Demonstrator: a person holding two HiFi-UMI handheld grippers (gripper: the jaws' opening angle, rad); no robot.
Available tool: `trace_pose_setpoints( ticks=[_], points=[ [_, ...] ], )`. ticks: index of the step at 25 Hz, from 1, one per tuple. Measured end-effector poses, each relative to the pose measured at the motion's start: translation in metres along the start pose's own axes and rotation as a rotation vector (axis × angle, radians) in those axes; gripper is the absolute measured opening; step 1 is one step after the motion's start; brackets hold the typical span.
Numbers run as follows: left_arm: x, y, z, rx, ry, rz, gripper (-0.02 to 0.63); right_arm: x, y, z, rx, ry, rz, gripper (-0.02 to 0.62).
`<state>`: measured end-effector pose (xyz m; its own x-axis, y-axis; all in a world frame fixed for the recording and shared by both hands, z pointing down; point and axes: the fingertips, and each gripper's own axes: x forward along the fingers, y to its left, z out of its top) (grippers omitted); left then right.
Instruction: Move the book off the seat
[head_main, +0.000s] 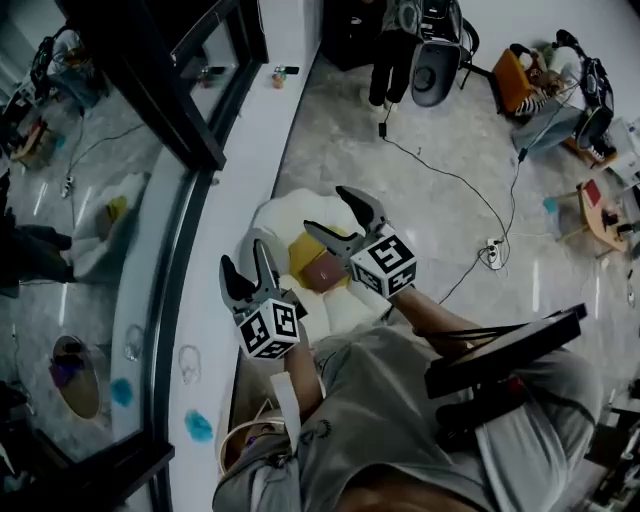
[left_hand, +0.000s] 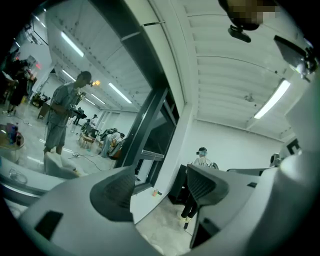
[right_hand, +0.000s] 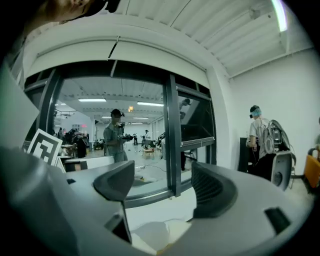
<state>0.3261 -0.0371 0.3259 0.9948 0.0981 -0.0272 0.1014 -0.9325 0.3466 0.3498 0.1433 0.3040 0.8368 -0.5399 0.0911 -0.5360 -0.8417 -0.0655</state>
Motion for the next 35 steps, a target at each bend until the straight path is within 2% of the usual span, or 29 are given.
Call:
trace_pose_setpoints(
  ticks=[2,8,12,16,19,22,24,30,35],
  points=[
    [-0.007,-0.001,0.003,-0.004,0.004,0.022,0.337,0.003,0.005,0.002,0.007,0.005,0.04,0.366],
    [-0.028,-0.019,0.02,0.076,-0.053,0.129,0.337,0.009,0.007,0.015,0.025,-0.018,0.195,0.367],
    [-0.023,-0.022,0.024,0.076,-0.064,0.22,0.337,0.035,-0.006,0.021,0.066,-0.038,0.272,0.367],
    [-0.023,-0.025,0.01,0.079,-0.045,0.285,0.337,0.05,-0.014,0.022,0.092,-0.049,0.336,0.366],
    [-0.021,-0.037,0.005,0.127,-0.027,0.302,0.337,0.052,-0.032,0.021,0.106,-0.05,0.34,0.365],
    [-0.019,-0.043,0.012,0.208,-0.058,0.331,0.337,0.056,-0.046,0.017,0.111,-0.057,0.341,0.367],
    [-0.012,-0.045,0.019,0.23,-0.085,0.335,0.337,0.06,-0.052,0.017,0.108,-0.065,0.345,0.367],
    [0.007,-0.046,0.028,0.234,-0.125,0.326,0.337,0.07,-0.057,0.025,0.081,-0.083,0.353,0.367],
    [0.019,-0.044,0.014,0.221,-0.087,0.322,0.337,0.079,-0.067,0.017,0.086,-0.064,0.337,0.367]
  ],
)
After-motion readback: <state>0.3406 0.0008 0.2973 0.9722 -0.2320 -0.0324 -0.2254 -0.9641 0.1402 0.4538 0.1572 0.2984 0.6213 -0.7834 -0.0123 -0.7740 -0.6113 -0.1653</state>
